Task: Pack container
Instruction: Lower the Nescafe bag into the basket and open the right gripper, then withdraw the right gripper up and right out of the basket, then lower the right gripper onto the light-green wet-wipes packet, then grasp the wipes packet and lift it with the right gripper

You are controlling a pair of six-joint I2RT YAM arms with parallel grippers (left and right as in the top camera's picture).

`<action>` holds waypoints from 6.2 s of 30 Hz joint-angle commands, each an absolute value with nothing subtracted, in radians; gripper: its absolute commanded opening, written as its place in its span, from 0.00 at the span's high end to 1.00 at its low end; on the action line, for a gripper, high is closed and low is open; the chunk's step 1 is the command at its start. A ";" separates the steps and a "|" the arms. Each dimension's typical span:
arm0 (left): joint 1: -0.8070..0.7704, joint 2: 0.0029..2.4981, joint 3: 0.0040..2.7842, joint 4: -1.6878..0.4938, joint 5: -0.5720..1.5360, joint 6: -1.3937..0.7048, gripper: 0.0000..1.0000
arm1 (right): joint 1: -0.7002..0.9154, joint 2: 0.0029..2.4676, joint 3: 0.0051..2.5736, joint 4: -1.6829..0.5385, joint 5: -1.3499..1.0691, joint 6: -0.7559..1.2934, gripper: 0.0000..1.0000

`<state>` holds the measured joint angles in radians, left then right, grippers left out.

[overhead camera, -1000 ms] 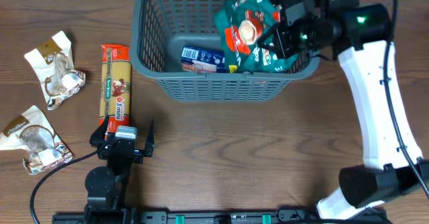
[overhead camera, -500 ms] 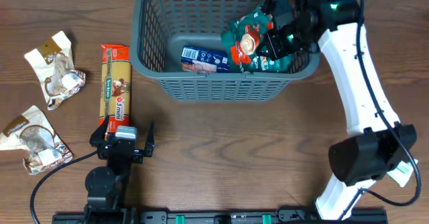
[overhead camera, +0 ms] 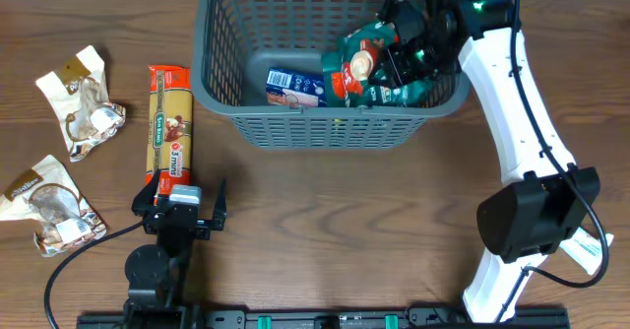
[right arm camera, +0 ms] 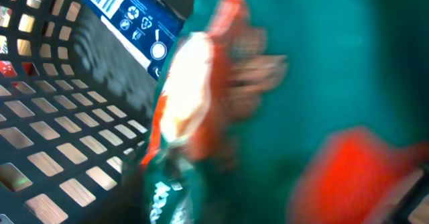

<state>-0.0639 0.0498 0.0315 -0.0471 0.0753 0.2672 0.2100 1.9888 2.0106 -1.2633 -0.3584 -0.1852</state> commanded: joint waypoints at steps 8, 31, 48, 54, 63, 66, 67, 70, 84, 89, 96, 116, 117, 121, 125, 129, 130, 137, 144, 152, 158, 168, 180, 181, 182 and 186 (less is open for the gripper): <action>-0.069 0.043 0.005 -0.062 0.086 0.279 0.01 | 0.216 1.992 2.040 -1.248 -0.371 -0.200 0.01; -0.069 0.043 0.005 -0.062 0.086 0.279 0.01 | 0.213 1.985 2.270 -1.234 -0.402 -0.187 0.01; -0.069 0.043 0.005 -0.062 0.086 0.279 0.01 | -0.123 1.985 2.677 -1.573 -0.180 -0.038 0.01; -0.069 0.043 0.005 -0.062 0.086 0.279 0.01 | -0.194 1.973 2.669 -1.698 -0.004 0.003 0.01; -0.069 0.043 0.005 -0.062 0.086 0.279 0.01 | -0.198 1.808 2.646 -1.699 0.082 0.003 0.01; -0.069 0.043 0.005 -0.062 0.086 0.279 0.01 | -0.199 1.712 2.582 -1.699 0.150 0.004 0.01; -0.069 0.043 0.005 -0.062 0.086 0.279 0.01 | -0.201 1.677 2.550 -1.699 0.162 0.004 0.01; -0.069 0.043 0.005 -0.062 0.086 0.279 0.01 | -0.223 1.579 2.420 -1.699 0.161 0.008 0.01; -0.069 0.043 0.005 -0.062 0.086 0.279 0.01 | -0.472 1.331 1.623 -1.674 0.234 0.297 0.01; -0.069 0.043 0.005 -0.062 0.086 0.279 0.01 | -0.576 1.326 1.406 -1.586 0.144 0.323 0.01; -0.069 0.043 0.005 -0.062 0.086 0.279 0.01 | -0.714 1.326 1.196 -1.466 0.123 0.409 0.01; -0.069 0.043 0.005 -0.062 0.086 0.279 0.01 | -0.923 1.278 0.904 -1.136 0.130 0.826 0.01; -0.069 0.043 0.005 -0.062 0.086 0.279 0.02 | -0.931 1.278 0.881 -1.113 0.130 0.849 0.01; -0.069 0.043 0.005 -0.062 0.086 0.279 0.01 | -0.958 1.278 0.793 -0.999 0.130 0.913 0.01; -0.069 0.043 0.005 -0.062 0.086 0.279 0.01 | -0.962 1.278 0.751 -0.903 0.131 0.912 0.01; -0.069 0.043 0.005 -0.062 0.086 0.279 0.01 | -0.962 1.278 0.741 -0.818 0.130 0.912 0.01; -0.069 0.043 0.005 -0.062 0.086 0.279 0.01 | -0.962 1.278 0.741 -0.802 0.130 0.911 0.01; -0.069 0.043 0.005 -0.062 0.086 0.279 0.01 | -0.962 1.278 0.741 -0.754 0.125 0.907 0.01; -0.069 0.043 0.005 -0.062 0.086 0.279 0.01 | -0.962 1.278 0.741 -0.723 0.131 1.042 0.01; -0.069 0.043 0.005 -0.062 0.086 0.279 0.01 | -0.962 1.280 0.740 -0.676 0.131 1.129 0.01; -0.069 0.043 0.005 -0.062 0.086 0.279 0.01 | -0.962 1.319 0.739 -0.660 0.132 1.139 0.01; -0.069 0.043 0.005 -0.062 0.086 0.279 0.01 | -0.962 1.422 0.735 -0.624 0.134 1.152 0.01; -0.069 0.043 0.005 -0.062 0.086 0.279 0.01 | -0.962 1.520 0.735 -0.569 0.134 1.151 0.01; -0.069 0.043 0.005 -0.062 0.086 0.279 0.01 | -0.962 1.527 0.735 -0.567 0.134 1.151 0.01; -0.069 0.043 0.005 -0.062 0.086 0.279 0.01 | -0.962 1.532 0.735 -0.565 0.134 1.151 0.01; -0.069 0.043 0.005 -0.062 0.086 0.279 0.01 | -0.962 1.538 0.735 -0.548 0.133 1.151 0.22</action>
<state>-0.0639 0.0498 0.0315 -0.0471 0.0753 0.2672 -0.9554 1.5326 0.7425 -0.5556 0.1200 1.1347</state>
